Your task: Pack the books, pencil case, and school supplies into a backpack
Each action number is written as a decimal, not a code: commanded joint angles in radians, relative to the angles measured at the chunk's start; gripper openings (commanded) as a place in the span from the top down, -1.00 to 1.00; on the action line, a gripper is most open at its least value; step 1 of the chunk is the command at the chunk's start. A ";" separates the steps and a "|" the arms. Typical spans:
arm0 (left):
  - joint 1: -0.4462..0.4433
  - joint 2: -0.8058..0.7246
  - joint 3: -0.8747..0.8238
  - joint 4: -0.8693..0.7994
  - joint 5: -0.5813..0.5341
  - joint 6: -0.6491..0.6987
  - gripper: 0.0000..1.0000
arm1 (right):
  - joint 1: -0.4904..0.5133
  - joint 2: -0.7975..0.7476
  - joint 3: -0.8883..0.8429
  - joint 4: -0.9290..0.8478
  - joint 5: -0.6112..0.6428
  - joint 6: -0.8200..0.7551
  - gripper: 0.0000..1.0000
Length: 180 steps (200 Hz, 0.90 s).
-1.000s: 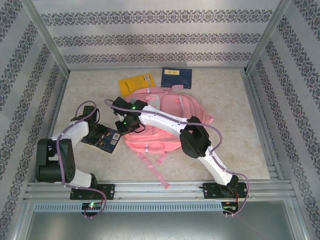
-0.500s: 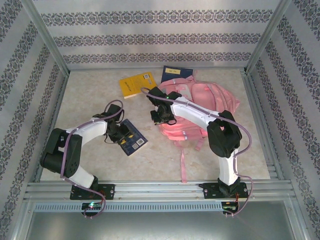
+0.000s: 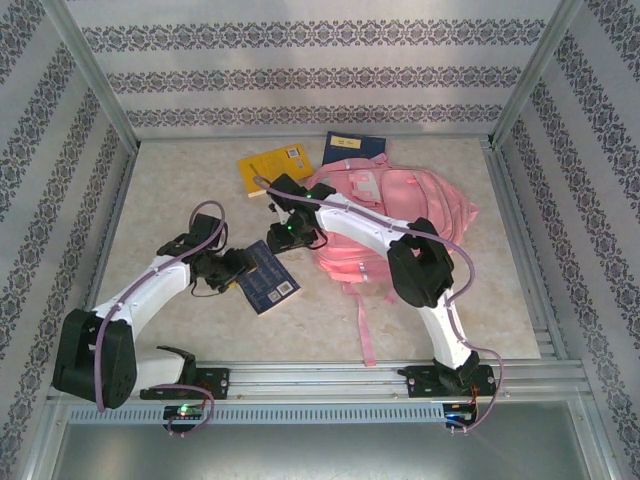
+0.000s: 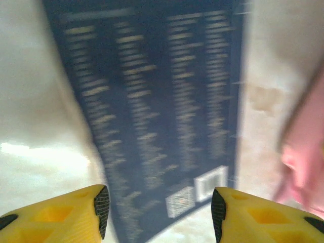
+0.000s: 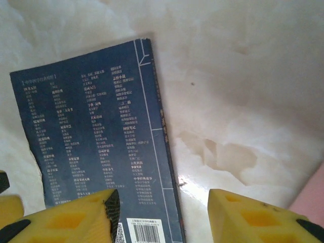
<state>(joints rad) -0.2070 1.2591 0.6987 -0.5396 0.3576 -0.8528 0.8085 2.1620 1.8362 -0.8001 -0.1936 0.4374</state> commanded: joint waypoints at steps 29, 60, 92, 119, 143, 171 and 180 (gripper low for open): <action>0.062 0.058 -0.081 0.113 -0.050 -0.045 -0.08 | 0.014 0.076 0.063 -0.048 -0.001 0.001 -0.06; 0.061 0.155 -0.088 0.235 0.011 -0.053 -0.09 | 0.013 0.126 0.074 -0.054 -0.021 -0.017 -0.11; 0.061 0.195 -0.093 0.254 0.024 -0.053 0.04 | 0.019 0.182 0.094 -0.046 -0.102 -0.032 -0.10; 0.061 0.195 -0.108 0.255 0.027 -0.048 0.18 | 0.036 0.218 0.122 -0.056 -0.138 -0.055 -0.06; 0.062 0.207 -0.114 0.268 0.045 -0.052 0.32 | 0.046 0.220 0.124 -0.058 -0.204 -0.076 0.04; 0.062 0.215 -0.115 0.274 0.063 -0.048 0.40 | 0.042 0.153 0.049 0.007 -0.304 -0.065 0.07; 0.061 0.216 -0.115 0.275 0.069 -0.043 0.41 | 0.038 0.138 0.031 0.018 -0.343 -0.060 0.09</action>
<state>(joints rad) -0.1291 1.4014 0.6228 -0.4519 0.3500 -0.9028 0.8391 2.3501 1.9194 -0.8265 -0.3744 0.3851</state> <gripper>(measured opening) 0.303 0.465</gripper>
